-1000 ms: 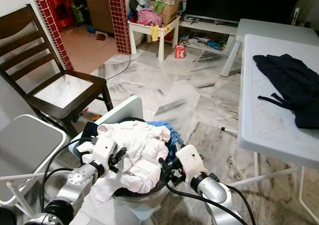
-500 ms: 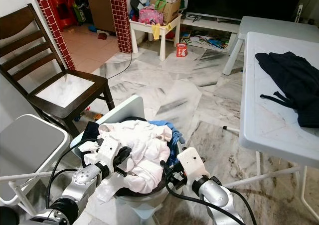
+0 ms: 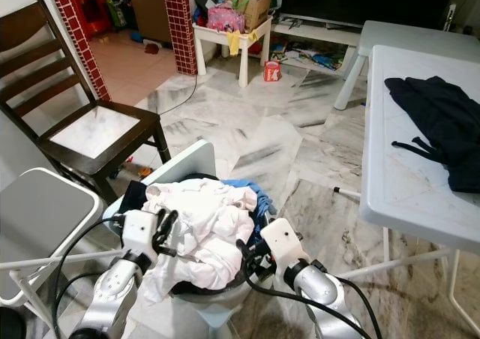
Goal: Hang hanger
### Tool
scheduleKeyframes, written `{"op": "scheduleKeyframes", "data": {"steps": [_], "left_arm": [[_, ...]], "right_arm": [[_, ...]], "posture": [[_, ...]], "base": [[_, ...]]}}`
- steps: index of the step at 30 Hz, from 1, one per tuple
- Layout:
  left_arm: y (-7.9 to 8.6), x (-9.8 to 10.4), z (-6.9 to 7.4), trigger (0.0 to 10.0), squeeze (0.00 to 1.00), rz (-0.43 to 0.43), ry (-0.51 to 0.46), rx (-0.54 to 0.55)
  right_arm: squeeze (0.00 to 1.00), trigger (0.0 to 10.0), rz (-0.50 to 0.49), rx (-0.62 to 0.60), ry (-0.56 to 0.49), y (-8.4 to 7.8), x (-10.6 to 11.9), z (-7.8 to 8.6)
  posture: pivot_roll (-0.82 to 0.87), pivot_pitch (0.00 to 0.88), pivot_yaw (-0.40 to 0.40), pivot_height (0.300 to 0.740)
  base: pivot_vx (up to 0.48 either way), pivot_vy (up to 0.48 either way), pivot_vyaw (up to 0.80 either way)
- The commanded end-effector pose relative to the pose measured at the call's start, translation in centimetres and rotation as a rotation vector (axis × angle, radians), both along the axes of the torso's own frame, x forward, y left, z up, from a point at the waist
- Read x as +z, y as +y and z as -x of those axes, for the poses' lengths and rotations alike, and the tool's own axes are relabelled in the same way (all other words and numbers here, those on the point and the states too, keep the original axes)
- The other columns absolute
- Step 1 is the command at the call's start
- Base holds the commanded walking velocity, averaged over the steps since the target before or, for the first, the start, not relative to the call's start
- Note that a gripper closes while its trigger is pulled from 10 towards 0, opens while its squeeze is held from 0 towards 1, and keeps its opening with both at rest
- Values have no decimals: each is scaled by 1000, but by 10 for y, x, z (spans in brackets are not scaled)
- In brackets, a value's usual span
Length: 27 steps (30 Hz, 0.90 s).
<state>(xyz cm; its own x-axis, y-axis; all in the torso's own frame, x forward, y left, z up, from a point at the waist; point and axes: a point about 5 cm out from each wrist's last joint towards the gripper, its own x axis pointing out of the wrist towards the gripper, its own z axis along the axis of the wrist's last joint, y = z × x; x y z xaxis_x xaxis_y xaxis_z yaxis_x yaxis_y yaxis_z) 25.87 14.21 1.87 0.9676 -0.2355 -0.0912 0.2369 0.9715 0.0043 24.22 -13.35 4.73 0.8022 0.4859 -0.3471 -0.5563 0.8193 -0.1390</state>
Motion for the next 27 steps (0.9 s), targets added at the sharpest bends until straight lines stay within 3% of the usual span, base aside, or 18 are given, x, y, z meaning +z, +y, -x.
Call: {"op": "scheduleKeyframes", "data": {"steps": [1,3,6,13,17,21,27], "left_arm": [[-6,8,2,10000,1000,12,-39,-38],[-14,11,9,10000,1000,38,-50,-107],[-29,12,20,10000,1000,2,-63,-258],[-32,8,24,10000,1000,-18,-17,-319],[-26,5,19,10000,1000,-39,13,-314],[-13,4,0,10000,1000,-53,42,-240],[-9,3,-21,10000,1000,-38,90,-173]], "right_arm": [[0,10000,2,10,3,0,-1,0],[0,10000,6,18,4,0,-1,-1],[0,10000,9,26,1,1,-1,-2],[0,10000,12,26,-1,0,0,-3],[0,10000,14,24,-1,-2,0,-1],[0,10000,17,24,4,-2,-1,1],[0,10000,20,24,6,-3,-1,1]], "posture": [[-157,23,-15,740],[-153,22,-19,740],[-156,18,-21,740],[-166,17,-17,740],[-170,17,-15,740],[-180,19,-11,740],[-187,22,-6,740]], "base": [[0,0,0],[0,0,0],[0,0,0],[0,0,0],[0,0,0],[0,0,0],[0,0,0]]}}
